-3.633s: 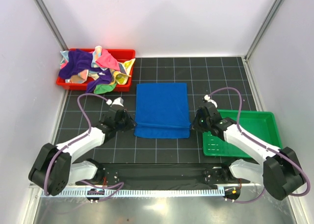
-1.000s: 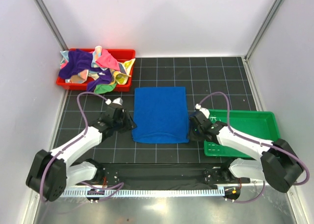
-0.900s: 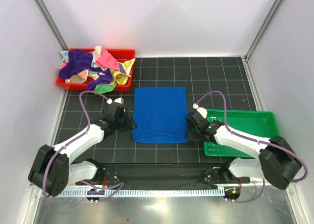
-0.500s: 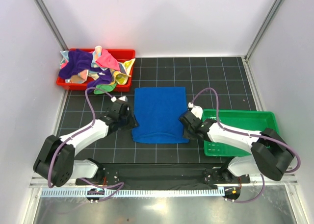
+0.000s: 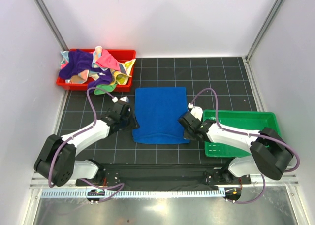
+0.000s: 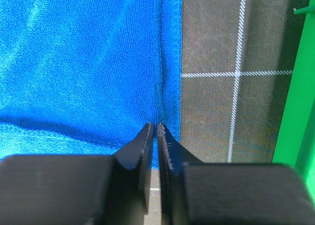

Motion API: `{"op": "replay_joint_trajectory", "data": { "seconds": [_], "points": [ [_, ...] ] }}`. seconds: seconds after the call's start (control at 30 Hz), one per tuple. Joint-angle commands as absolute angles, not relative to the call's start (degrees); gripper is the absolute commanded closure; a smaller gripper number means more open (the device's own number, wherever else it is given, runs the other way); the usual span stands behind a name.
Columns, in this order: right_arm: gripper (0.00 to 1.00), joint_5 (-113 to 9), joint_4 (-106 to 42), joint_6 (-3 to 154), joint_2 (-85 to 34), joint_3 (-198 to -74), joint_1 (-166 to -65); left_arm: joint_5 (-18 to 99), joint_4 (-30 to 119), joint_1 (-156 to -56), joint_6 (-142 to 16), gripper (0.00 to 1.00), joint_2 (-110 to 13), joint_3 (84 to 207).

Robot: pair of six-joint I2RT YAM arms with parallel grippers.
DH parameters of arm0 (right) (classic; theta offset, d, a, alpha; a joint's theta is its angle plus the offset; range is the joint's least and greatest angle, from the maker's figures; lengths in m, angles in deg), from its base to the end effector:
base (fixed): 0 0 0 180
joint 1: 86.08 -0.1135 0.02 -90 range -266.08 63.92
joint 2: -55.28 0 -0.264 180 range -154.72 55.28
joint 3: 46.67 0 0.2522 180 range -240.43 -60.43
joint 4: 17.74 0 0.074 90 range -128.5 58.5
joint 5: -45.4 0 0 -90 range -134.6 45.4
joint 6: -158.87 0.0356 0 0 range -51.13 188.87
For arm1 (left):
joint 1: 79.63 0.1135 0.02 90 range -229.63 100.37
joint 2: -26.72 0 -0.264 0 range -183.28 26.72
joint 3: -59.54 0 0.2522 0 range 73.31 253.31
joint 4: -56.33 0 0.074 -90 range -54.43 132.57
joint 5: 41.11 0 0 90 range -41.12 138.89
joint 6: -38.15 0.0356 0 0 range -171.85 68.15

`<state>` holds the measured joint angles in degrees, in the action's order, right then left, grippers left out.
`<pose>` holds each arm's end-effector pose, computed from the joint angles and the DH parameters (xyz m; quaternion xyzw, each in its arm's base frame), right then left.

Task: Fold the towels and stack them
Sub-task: Fold the towel

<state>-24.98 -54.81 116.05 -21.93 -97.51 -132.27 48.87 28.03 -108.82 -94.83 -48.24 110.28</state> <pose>0.1717 0.1617 0.1627 0.0474 0.9587 0.0509 0.2759 0.2167 -0.1211 0.1780 -0.1136 0.9401 -0.1894 0.2595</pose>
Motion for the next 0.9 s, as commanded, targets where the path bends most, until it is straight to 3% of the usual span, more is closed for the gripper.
{"op": "replay_joint_trajectory", "data": {
  "seconds": [0.0,0.17,0.87],
  "points": [
    [0.87,-23.0,-54.3,116.8,-21.6,-99.9,-132.7,49.8,29.7,-109.1,-93.8,0.61,-48.0,111.6],
    [0.99,-22.3,-56.6,116.2,-19.4,-101.6,-132.7,49.7,28.8,-109.2,-93.3,0.61,-47.3,112.2],
    [0.99,-18.3,-62.5,116.3,-16.4,-100.1,-132.7,49.1,27.1,-110.1,-92.1,0.65,-49.7,113.4]
  ]
}}
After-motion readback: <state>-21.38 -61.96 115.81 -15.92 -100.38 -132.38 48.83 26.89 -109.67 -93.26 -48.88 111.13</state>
